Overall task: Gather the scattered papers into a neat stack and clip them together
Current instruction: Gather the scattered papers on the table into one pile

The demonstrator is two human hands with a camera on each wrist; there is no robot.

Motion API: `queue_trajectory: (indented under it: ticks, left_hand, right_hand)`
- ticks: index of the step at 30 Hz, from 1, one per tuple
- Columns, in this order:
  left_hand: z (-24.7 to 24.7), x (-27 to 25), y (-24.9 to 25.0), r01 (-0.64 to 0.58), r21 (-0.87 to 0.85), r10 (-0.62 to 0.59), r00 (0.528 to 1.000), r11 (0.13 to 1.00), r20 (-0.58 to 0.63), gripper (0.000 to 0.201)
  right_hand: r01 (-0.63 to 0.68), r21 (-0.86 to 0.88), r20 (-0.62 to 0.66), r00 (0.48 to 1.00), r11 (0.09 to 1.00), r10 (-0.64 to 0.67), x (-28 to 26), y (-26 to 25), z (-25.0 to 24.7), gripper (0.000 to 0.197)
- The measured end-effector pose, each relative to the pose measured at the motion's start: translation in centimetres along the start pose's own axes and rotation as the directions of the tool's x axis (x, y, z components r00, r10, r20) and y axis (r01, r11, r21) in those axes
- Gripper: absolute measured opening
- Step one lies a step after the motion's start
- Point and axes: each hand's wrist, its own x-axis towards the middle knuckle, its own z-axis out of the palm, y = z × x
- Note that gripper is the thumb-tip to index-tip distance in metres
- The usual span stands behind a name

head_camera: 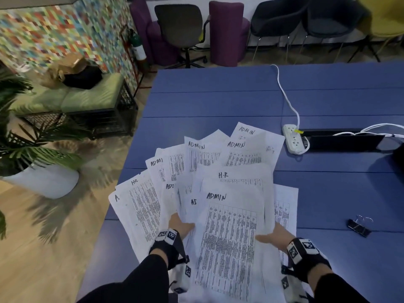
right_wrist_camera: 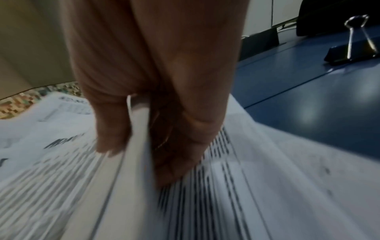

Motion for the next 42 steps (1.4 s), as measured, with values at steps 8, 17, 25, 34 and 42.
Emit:
queue_trajectory:
  ticks: [8,17,25,34,42]
  left_hand:
    - [1.6,2.7,-1.2,-0.072,0.088,0.07,0.997,0.993,0.027,0.061]
    - [-0.4,1.3,-0.6,-0.012,-0.028,0.016,0.988,1.0,0.156,0.038]
    - [-0.3,0.8,-0.3,0.028,-0.096,-0.014,0.99,0.995,0.139,0.102]
    - [0.1,0.3,-0.3,-0.028,0.007,0.028,0.999,1.0,0.031,0.05]
    - [-1.3,0.7,-0.6,0.099,-0.026,-0.097,0.993,0.995,0.067,0.086]
  right_hand:
    - [0.279,0.441,-0.394,0.914,0.853,-0.095,3.2,-5.0,-7.3,0.061]
    - [0.248,-0.004,-0.628,0.753,0.969,-0.195,5.3,-9.0,-10.0,0.022]
    - [0.07,-0.052,-0.382,0.92,0.996,-0.084,6.1,-3.2,-7.2,0.02]
    - [0.129,0.2,-0.572,0.82,0.971,0.009,4.0,-1.0,-6.7,0.03]
    - [0.244,0.115,-0.576,0.806,0.963,-0.135,2.9,0.5,-4.6,0.037]
